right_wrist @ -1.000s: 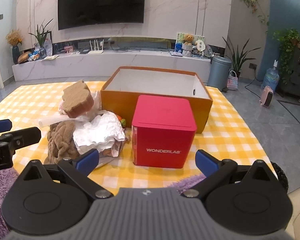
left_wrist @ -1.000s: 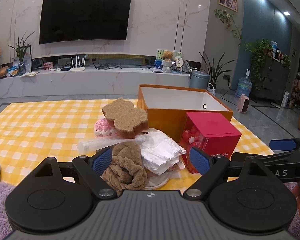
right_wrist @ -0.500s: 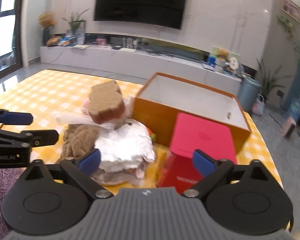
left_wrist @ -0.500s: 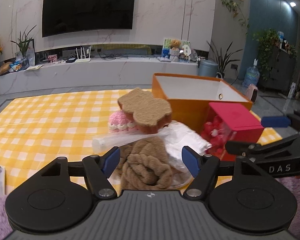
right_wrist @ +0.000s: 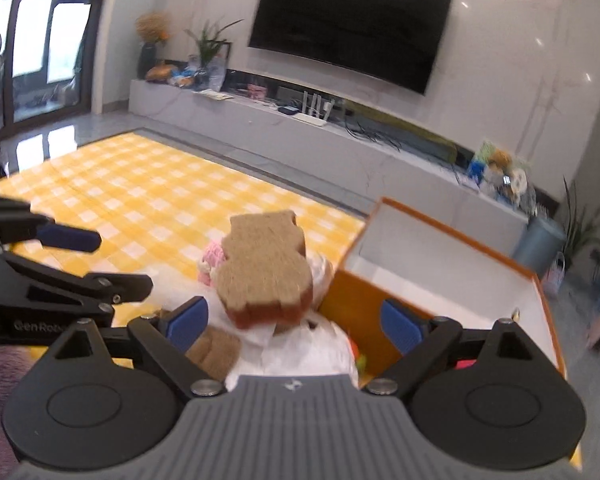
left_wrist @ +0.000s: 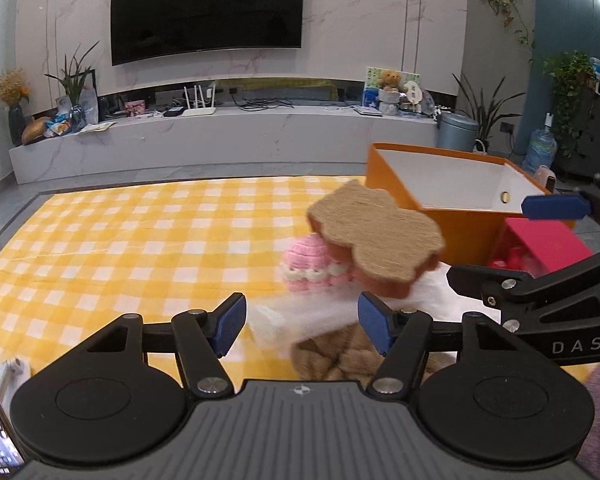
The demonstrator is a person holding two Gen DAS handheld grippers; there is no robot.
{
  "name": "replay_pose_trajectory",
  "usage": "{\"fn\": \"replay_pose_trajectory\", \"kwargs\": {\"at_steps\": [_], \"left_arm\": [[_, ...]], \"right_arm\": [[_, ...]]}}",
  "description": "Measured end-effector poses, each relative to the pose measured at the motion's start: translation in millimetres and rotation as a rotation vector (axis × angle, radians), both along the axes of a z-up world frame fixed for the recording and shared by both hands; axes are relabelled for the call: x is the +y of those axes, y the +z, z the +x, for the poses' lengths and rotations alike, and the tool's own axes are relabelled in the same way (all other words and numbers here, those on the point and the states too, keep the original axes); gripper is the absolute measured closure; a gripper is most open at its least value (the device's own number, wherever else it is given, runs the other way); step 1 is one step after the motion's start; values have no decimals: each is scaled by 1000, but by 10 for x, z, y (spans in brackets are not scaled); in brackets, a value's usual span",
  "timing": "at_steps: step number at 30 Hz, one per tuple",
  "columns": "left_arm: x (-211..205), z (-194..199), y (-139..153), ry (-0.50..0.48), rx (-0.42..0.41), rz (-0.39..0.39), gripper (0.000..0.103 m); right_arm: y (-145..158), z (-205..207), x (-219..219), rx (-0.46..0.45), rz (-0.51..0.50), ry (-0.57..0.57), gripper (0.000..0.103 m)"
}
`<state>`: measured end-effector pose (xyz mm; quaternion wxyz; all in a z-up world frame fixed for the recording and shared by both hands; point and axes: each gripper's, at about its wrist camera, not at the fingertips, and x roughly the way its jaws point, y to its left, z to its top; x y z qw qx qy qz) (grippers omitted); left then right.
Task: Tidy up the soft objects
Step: 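Grasp the bear-shaped coir sponge with the right tool while the left tool approaches the brown towel, then grasp the brown fuzzy towel with the left tool while the right tool holds the sponge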
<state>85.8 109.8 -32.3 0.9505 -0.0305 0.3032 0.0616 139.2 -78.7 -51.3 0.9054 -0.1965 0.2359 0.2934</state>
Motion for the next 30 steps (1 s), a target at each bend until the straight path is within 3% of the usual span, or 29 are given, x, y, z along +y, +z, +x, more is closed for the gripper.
{"fn": "replay_pose_trajectory", "kwargs": {"at_steps": [3, 7, 16, 18, 19, 20, 25, 30], "left_arm": [[137, 65, -29, 33, 11, 2, 27], [294, 143, -81, 55, 25, -73, 27], [498, 230, -131, 102, 36, -141, 29], [464, 258, -148, 87, 45, -142, 29], [448, 259, -146, 78, 48, -137, 29], [435, 258, -143, 68, 50, -134, 29], [347, 261, -131, -21, 40, -138, 28], [189, 231, -45, -135, 44, -74, 28]], "right_arm": [[-57, 116, 127, -14, -18, 40, 11], [-139, 264, 304, -9, -48, 70, 11], [-344, 492, 555, 12, -82, 88, 8], [-397, 555, 585, 26, -87, 75, 12], [-408, 580, 577, 44, -79, 74, 25], [-414, 608, 568, 66, -67, 80, 26], [-312, 570, 447, 42, -25, 86, 27], [-90, 509, 149, 45, 56, 48, 27]]}}
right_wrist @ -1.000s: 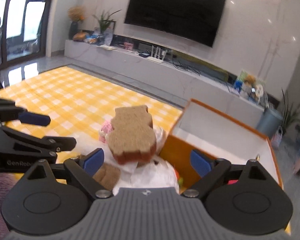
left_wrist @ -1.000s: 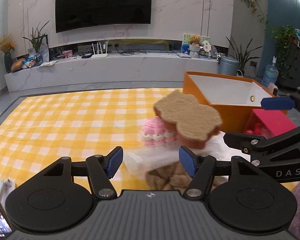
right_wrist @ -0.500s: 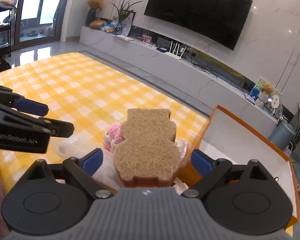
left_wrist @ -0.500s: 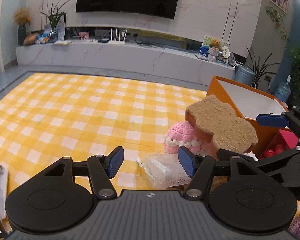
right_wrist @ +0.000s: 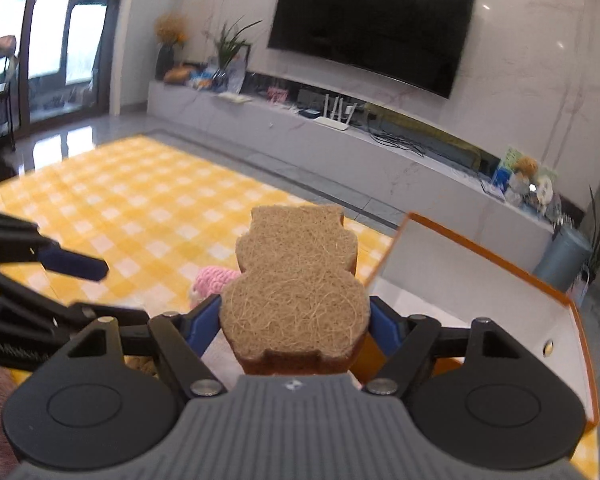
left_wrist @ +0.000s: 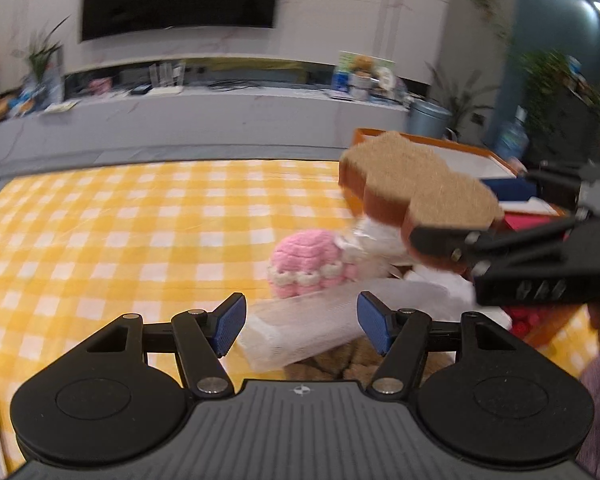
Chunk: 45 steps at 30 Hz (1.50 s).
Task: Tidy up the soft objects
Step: 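Grasp the brown fuzzy towel with the left tool while the right tool holds the sponge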
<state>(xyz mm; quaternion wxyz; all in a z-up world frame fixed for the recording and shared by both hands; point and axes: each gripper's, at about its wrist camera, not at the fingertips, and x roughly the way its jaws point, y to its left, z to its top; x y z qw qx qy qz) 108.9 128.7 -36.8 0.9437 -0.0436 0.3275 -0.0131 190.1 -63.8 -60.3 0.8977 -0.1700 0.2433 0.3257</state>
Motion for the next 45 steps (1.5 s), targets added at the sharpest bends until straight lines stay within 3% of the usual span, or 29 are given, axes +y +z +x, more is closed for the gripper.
{"fn": "replay_pose_trajectory", "kwargs": {"at_steps": [3, 5, 9, 14, 16, 20, 27, 35, 40, 45], "left_arm": [[-157, -39, 55, -82, 14, 60, 28], [-253, -80, 69, -113, 42, 60, 28], [-356, -181, -11, -122, 90, -80, 13], [-457, -168, -251, 10, 155, -160, 13], [-553, -168, -343, 18, 164, -117, 13], [-757, -139, -459, 29, 151, 50, 13], [-832, 36, -551, 92, 159, 51, 12], [-728, -158, -460, 89, 117, -29, 63], [-604, -370, -334, 113, 77, -115, 70], [-587, -558, -125, 81, 25, -148, 70]], "right_arm": [[53, -79, -225, 48, 47, -40, 27], [54, -182, -361, 68, 69, -72, 27], [0, -398, -580, 97, 112, -130, 27], [-102, -518, -751, 150, 178, -151, 27], [-136, -534, -768, 156, 181, -156, 27], [-215, -523, -818, 172, 189, -172, 27], [-314, -477, -837, 214, 198, -188, 27], [-336, -476, -845, 226, 195, -196, 27], [-293, -516, -856, 218, 210, -192, 27], [-223, -598, -952, 203, 239, -194, 27]]}}
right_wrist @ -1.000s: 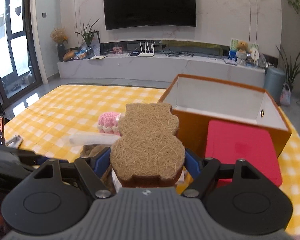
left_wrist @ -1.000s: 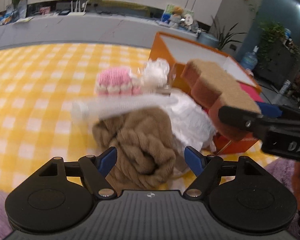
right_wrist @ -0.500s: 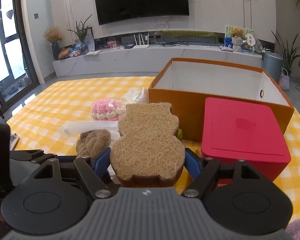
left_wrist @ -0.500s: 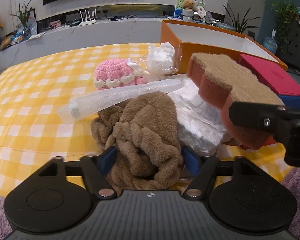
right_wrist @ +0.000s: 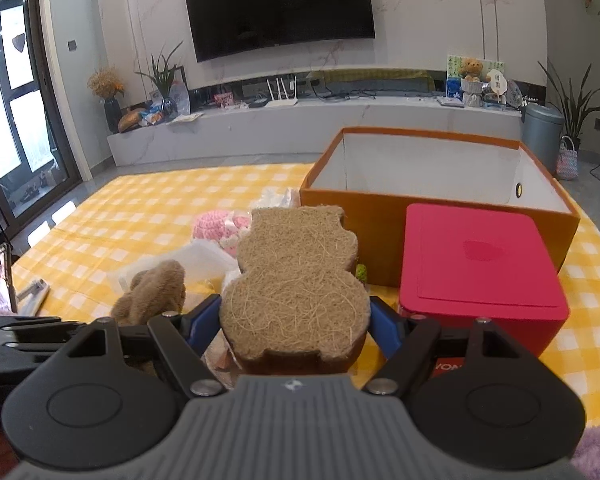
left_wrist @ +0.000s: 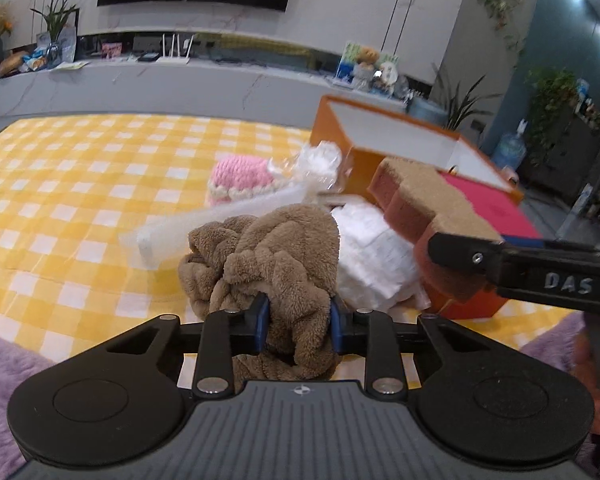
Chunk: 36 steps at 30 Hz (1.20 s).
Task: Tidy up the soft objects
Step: 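Grasp the brown fuzzy towel with the left tool while the right tool holds the sponge, then carry the sponge and towel into the orange box and open both tools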
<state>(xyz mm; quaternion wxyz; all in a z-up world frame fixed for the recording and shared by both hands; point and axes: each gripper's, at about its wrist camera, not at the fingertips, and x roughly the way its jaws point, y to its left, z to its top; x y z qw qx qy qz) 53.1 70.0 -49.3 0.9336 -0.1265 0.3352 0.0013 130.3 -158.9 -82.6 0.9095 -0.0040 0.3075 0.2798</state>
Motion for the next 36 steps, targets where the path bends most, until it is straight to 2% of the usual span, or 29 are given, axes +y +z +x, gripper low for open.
{"fn": "replay_pose_trajectory", "kwargs": {"at_steps": [5, 9, 15, 19, 23, 26, 30, 33, 36], "left_arm": [[-97, -116, 280, -48, -63, -27, 70], [-251, -164, 495, -89, -125, -14, 70], [-347, 35, 739, -101, -179, -21, 70], [-386, 253, 881, -137, -202, -30, 70], [-454, 557, 1048, -179, -224, -8, 70], [-501, 834, 1136, -203, -235, -30, 70], [-634, 1186, 1172, -236, -234, 15, 70], [-637, 1501, 1120, -264, -193, -28, 70], [-694, 1758, 1107, -275, -177, 41, 70]], "right_arm": [[102, -133, -158, -36, 26, -10, 27], [186, -218, -317, -64, 57, -31, 27], [292, -201, -584, -62, 126, -77, 27], [418, -77, -687, -95, 89, -111, 27], [586, 151, -753, -131, 67, -114, 27], [691, 412, -739, -140, 26, -118, 27], [730, 769, -693, -141, -21, -105, 27], [696, 1077, -676, -111, -44, -110, 27], [613, 1389, -623, -82, -91, -112, 27]]}}
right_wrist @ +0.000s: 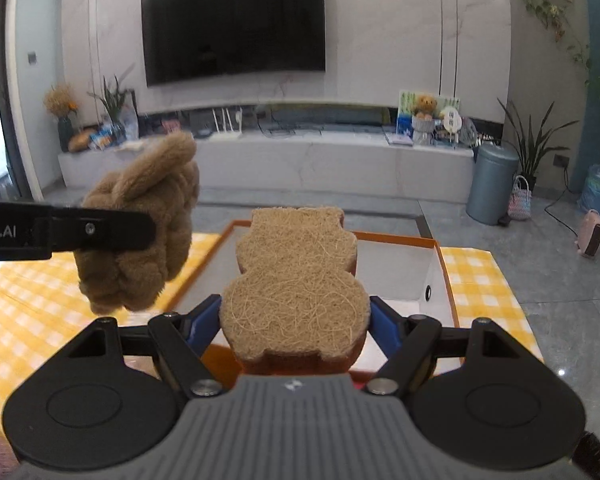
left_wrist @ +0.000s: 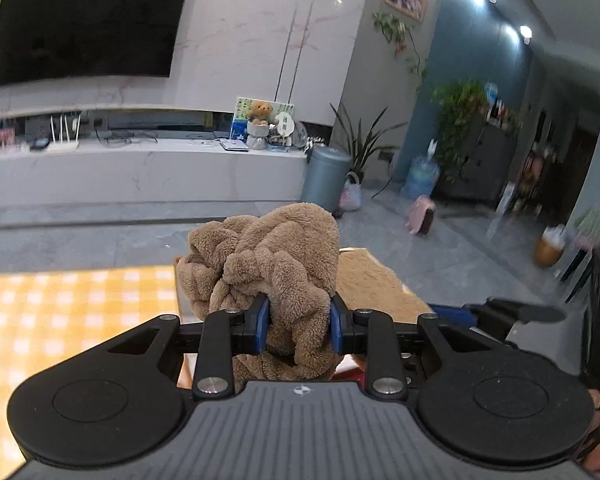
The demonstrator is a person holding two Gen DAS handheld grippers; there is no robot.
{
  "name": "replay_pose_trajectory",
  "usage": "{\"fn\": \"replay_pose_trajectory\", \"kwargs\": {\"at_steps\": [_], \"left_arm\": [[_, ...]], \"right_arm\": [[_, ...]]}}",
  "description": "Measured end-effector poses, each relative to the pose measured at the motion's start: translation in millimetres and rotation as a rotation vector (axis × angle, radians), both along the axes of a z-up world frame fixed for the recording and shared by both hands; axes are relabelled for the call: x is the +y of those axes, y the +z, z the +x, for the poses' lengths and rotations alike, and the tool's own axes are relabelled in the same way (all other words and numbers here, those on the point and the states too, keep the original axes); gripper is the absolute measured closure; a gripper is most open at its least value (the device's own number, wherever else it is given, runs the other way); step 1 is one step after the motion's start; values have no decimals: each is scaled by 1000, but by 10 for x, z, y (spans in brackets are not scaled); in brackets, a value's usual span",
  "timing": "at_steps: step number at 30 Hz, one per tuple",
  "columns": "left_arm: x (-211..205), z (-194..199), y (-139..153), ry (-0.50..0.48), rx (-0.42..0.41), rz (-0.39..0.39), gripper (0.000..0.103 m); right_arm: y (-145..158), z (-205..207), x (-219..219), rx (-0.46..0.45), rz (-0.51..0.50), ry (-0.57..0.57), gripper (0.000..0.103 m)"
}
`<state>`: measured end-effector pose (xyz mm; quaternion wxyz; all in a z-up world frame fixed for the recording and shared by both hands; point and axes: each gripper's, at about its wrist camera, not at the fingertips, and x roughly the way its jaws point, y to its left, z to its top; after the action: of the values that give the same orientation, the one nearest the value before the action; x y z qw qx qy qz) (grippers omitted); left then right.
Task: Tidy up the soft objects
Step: 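Carry the sponge and towel into the orange box and open both tools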
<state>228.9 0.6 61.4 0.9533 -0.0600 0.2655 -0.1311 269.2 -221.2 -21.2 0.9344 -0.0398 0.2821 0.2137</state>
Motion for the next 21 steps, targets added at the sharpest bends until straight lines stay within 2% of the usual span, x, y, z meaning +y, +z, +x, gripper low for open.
{"fn": "replay_pose_trajectory", "kwargs": {"at_steps": [3, 7, 15, 21], "left_arm": [[-35, 246, -39, -15, 25, 27, 70], [-70, 458, -159, -20, 37, 86, 70], [59, 666, -461, -10, 131, 87, 70], [134, 721, -594, -13, 159, 77, 69]], "right_arm": [[-65, 286, 57, 16, -45, 5, 27], [-175, 649, 118, 69, -56, 15, 27], [-507, 1002, 390, 145, -141, 77, 27], [-669, 1204, 459, 207, -159, 85, 27]]}}
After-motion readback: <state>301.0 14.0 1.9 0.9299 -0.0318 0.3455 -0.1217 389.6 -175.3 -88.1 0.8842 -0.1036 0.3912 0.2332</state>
